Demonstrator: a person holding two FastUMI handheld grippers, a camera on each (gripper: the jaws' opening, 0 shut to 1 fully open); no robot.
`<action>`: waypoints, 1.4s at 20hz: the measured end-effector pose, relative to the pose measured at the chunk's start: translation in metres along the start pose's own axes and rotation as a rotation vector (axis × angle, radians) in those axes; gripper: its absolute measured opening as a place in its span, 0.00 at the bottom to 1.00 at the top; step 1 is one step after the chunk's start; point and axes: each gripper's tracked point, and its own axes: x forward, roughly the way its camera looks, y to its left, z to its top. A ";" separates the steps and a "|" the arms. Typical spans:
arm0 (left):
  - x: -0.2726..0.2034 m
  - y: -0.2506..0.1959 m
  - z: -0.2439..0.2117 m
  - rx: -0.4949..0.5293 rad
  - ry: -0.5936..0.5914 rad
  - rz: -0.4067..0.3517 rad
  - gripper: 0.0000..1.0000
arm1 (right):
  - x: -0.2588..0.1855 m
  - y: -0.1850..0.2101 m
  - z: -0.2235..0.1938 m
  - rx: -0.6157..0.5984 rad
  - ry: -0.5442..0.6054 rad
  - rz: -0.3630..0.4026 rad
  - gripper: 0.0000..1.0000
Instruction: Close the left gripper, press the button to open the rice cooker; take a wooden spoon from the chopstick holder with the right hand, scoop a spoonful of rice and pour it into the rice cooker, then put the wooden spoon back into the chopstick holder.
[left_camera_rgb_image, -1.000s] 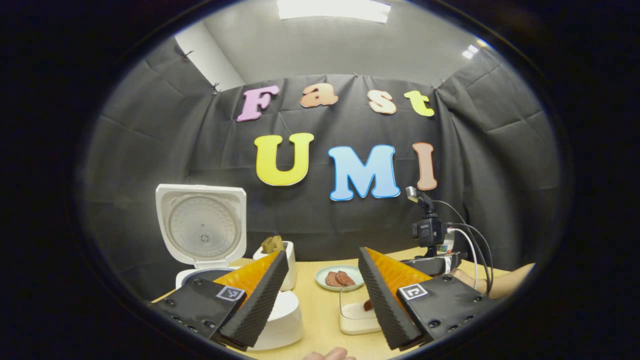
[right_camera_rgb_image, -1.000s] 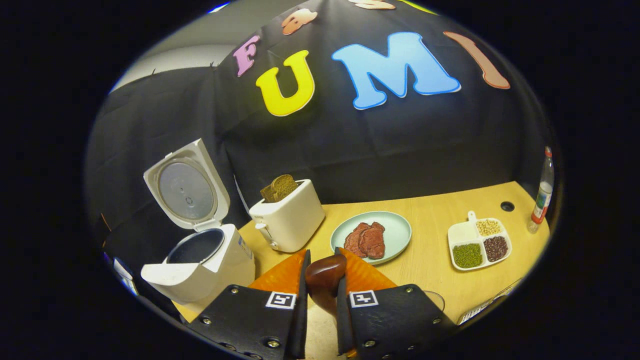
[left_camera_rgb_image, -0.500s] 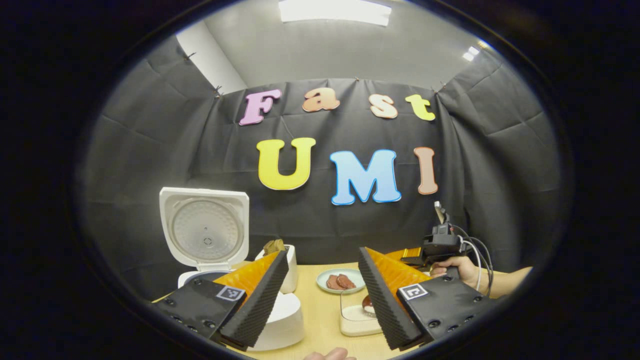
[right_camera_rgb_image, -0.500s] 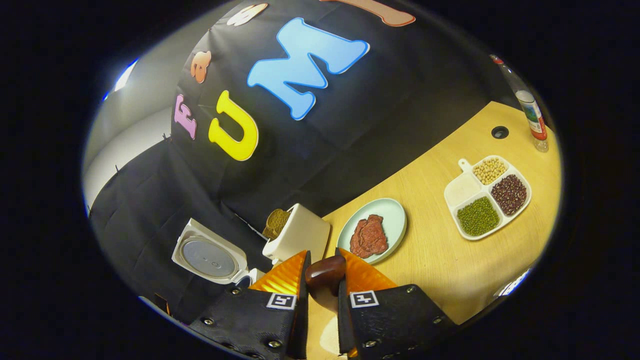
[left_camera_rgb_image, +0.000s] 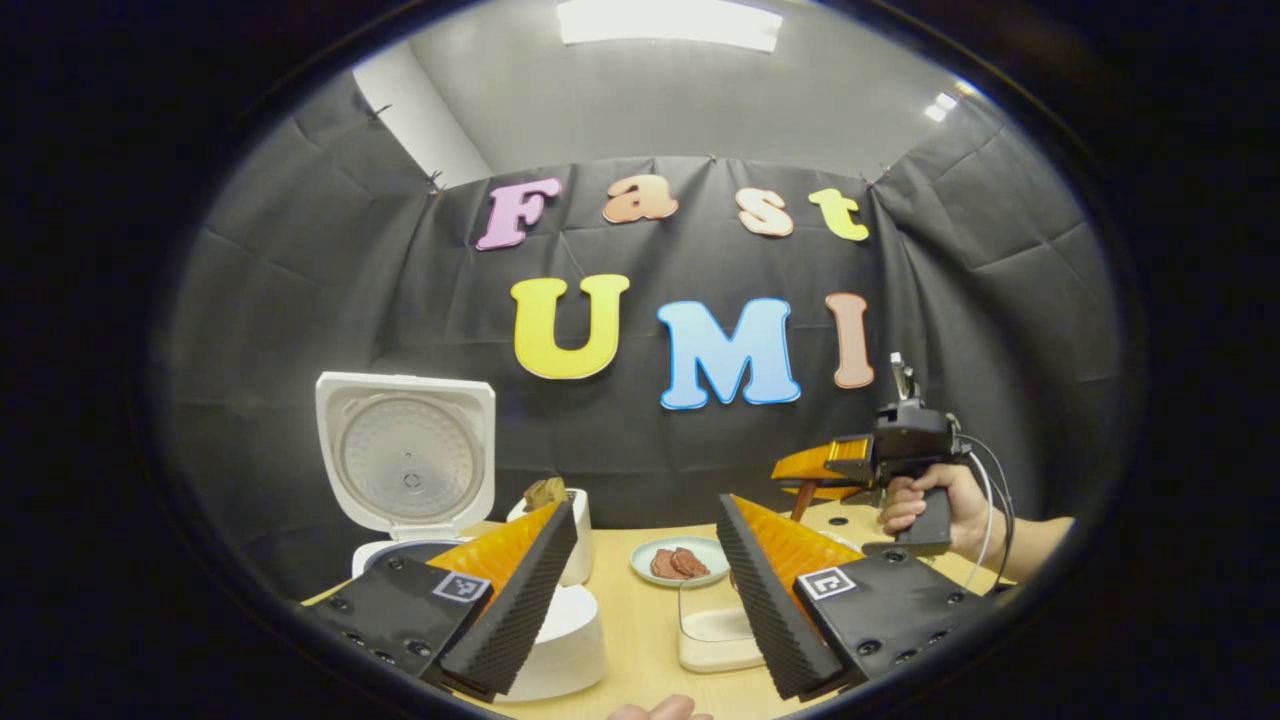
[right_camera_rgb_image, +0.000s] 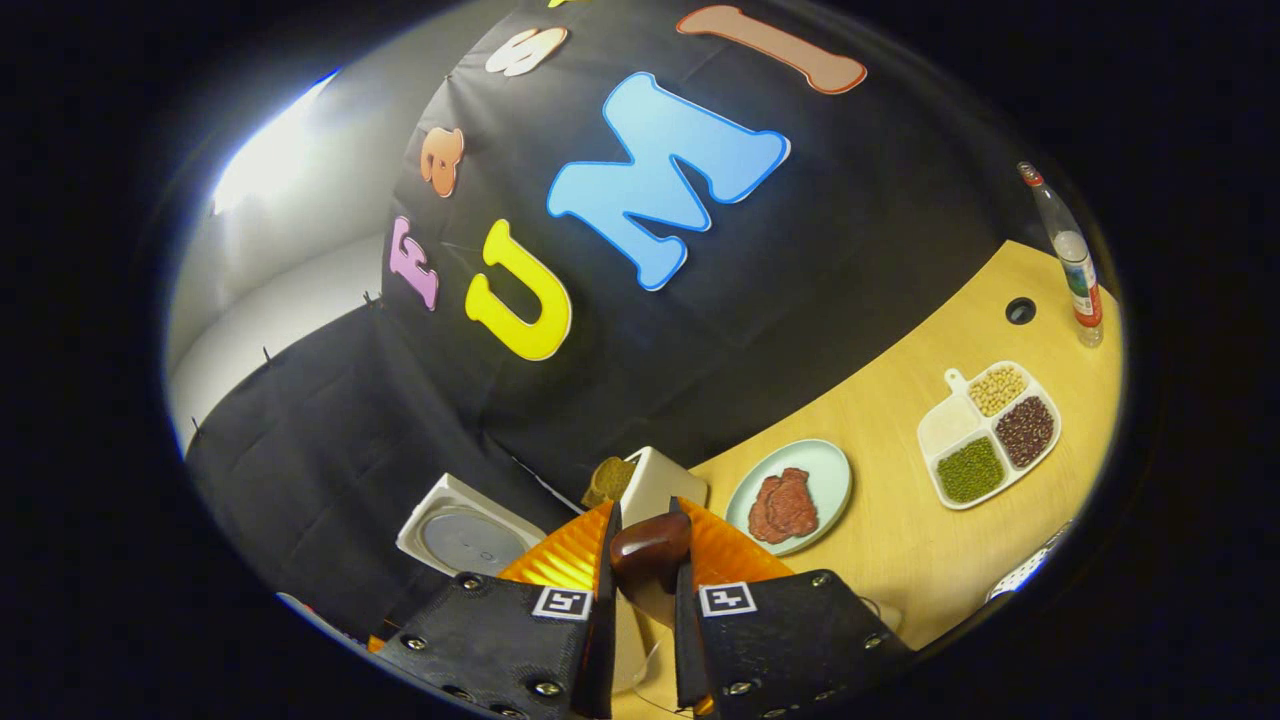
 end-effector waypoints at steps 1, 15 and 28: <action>-0.001 0.004 -0.001 -0.012 -0.001 0.003 0.99 | 0.002 0.007 0.003 0.021 0.000 0.013 0.25; -0.021 0.084 0.008 -0.019 -0.031 0.128 0.98 | 0.049 0.140 -0.019 0.040 0.051 0.160 0.24; -0.046 0.119 0.000 -0.089 -0.013 0.148 0.99 | 0.137 0.215 -0.114 0.043 0.164 0.185 0.24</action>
